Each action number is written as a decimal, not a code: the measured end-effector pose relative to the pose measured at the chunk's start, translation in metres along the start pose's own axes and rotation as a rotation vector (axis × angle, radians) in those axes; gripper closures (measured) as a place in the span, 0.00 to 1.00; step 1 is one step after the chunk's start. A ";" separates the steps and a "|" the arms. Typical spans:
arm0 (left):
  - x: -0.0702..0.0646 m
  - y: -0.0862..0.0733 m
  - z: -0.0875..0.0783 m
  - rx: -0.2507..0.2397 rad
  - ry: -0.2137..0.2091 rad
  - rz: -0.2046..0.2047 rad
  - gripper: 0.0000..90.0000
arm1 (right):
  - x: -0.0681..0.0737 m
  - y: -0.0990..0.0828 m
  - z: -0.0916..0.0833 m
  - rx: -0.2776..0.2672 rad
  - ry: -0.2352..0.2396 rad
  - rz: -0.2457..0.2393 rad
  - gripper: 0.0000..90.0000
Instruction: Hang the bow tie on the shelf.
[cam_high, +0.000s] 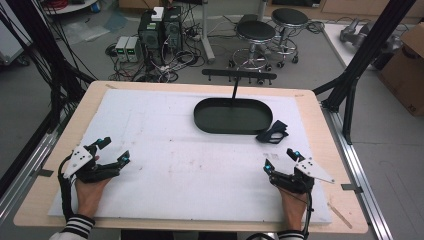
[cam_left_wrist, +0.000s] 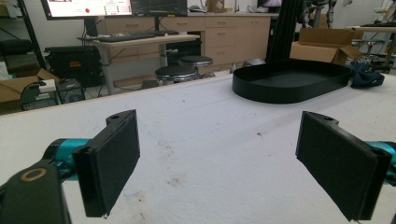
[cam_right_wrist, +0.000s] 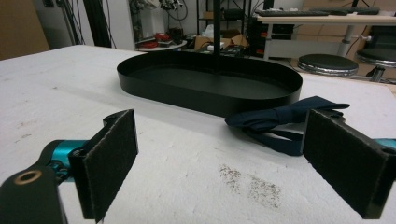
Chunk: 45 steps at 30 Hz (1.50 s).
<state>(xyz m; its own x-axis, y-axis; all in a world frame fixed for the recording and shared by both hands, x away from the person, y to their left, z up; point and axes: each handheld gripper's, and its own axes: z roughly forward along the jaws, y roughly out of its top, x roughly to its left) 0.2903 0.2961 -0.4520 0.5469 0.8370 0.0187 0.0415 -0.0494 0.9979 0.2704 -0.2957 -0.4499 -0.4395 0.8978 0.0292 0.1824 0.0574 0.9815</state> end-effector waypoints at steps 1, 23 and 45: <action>0.000 0.000 0.000 0.000 0.001 0.000 0.15 | 0.000 0.000 0.000 -0.001 0.000 0.003 0.11; 0.000 0.000 0.000 0.000 -0.001 -0.001 0.15 | 0.002 0.000 0.000 0.003 -0.001 -0.011 0.11; 0.000 0.000 0.000 -0.003 -0.003 0.002 0.15 | -0.003 0.010 -0.001 0.045 -0.013 -0.036 0.11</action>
<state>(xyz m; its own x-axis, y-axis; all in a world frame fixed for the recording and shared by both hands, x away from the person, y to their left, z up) 0.2901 0.2964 -0.4520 0.5497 0.8351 0.0210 0.0373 -0.0496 0.9981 0.2727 -0.2977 -0.4400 -0.4353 0.9002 -0.0084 0.2066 0.1089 0.9723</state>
